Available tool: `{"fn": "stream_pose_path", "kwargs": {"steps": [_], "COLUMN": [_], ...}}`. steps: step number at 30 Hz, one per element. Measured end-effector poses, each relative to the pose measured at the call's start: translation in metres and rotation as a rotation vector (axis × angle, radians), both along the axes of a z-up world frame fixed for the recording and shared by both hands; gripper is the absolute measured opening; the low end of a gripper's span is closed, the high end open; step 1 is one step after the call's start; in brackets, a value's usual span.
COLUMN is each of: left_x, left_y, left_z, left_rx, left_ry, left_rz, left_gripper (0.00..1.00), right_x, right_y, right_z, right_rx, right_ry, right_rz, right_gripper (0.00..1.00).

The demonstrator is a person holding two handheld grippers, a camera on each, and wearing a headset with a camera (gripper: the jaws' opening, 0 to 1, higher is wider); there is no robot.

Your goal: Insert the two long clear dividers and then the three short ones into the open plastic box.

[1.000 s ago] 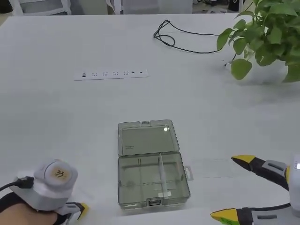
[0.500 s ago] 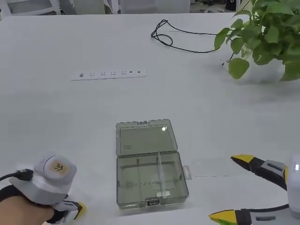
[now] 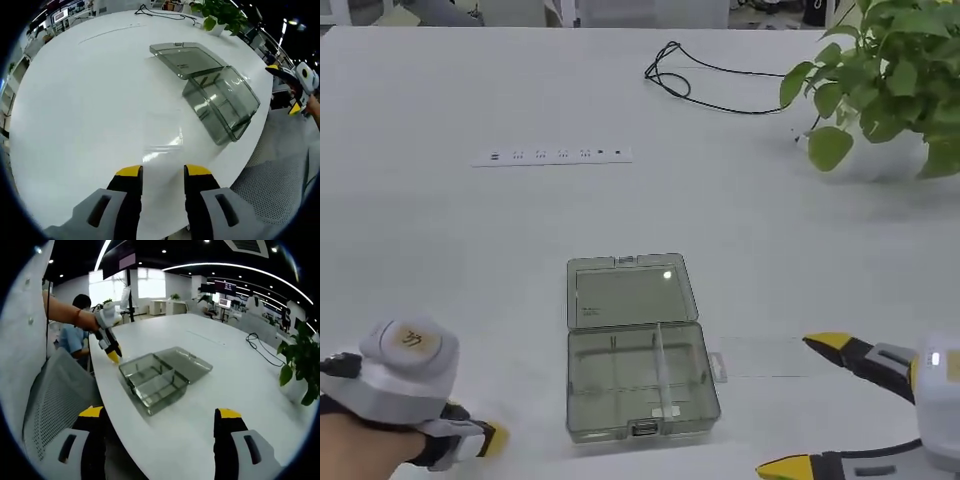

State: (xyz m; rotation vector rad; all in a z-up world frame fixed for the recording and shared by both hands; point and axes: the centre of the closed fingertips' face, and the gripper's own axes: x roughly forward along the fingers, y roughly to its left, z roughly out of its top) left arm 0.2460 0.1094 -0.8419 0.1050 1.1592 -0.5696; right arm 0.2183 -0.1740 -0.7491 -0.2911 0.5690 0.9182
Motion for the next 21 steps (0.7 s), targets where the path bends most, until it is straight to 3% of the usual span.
{"fn": "stream_pose_path", "kwargs": {"steps": [5,7,10,12,18,21], "left_x": [0.001,0.003,0.005,0.007,0.012,0.014], "left_y": [-0.001,-0.002,-0.008,-0.011,-0.024,-0.036], "left_z": [0.009,0.014,0.026,0.033,0.053,0.070], "left_rx": [-0.059,-0.087,-0.141,-0.172,-0.248,-0.302], "left_ry": [-0.011,-0.020,-0.040,-0.054,-0.098,-0.131], "left_rz": [0.054,0.072,0.102,0.117,0.129,0.125], "left_gripper": [0.31,0.31,0.31,0.31,0.31,0.31], "right_x": [0.002,0.003,0.008,0.010,0.020,0.023], "right_y": [0.005,0.007,0.010,0.014,0.030,0.037], "right_z": [0.004,0.005,0.011,0.015,0.035,0.042], "right_rx": [0.004,0.014,0.010,0.020,0.102,0.146], "right_ry": [0.010,0.033,0.014,0.028,0.045,0.096], "right_rz": [0.000,-0.011,-0.020,-0.028,-0.070,-0.114], "right_gripper": [0.90,0.90,0.92,0.92,0.87,0.84]}}
